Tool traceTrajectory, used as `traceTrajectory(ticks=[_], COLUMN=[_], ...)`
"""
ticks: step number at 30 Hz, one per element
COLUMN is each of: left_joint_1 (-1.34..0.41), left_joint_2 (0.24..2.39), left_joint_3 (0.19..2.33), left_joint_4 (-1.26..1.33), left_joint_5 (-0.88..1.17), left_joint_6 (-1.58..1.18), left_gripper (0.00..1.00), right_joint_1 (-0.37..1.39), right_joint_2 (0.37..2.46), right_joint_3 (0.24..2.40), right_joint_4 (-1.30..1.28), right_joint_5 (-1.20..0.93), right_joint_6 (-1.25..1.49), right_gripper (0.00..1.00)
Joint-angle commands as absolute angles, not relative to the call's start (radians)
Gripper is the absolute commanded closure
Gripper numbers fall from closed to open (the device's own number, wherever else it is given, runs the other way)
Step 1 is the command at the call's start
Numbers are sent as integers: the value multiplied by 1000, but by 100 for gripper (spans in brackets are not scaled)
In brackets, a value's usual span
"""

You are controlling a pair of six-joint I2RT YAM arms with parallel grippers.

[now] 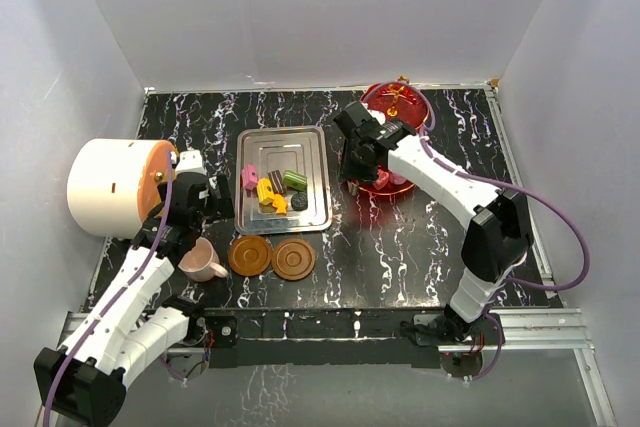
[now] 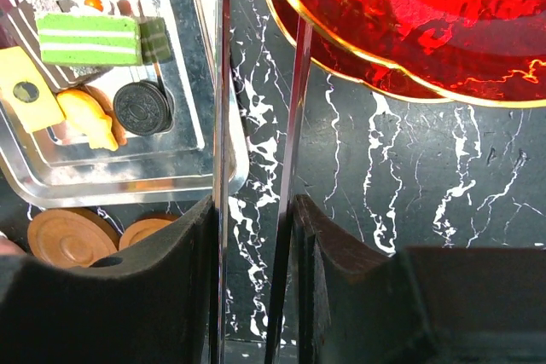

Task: Serve the afternoon tea
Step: Place the desert on the desert table.

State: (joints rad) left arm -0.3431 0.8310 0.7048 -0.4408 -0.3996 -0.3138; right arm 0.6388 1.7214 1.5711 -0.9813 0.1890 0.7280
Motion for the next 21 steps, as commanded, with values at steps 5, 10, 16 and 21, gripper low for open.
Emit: traceTrajectory(ticks=[5, 10, 16, 21], left_joint_1=[-339, -339, -339, -339], left_joint_2=[829, 833, 831, 835], left_joint_3=[709, 709, 707, 706], left_joint_4=[-430, -429, -426, -422], left_joint_5=[-390, -389, -380, -375], left_joint_6=[-305, -306, -304, -304], left_gripper=[1, 1, 1, 1], right_joint_1=[626, 626, 626, 631], right_joint_2=[1675, 1688, 1718, 1765], right_joint_3=[1526, 1493, 1513, 1552], right_joint_4=[-863, -846, -857, -887], right_joint_5=[204, 244, 287, 321], right_joint_6=[781, 780, 758, 718], right_gripper=[68, 68, 68, 68])
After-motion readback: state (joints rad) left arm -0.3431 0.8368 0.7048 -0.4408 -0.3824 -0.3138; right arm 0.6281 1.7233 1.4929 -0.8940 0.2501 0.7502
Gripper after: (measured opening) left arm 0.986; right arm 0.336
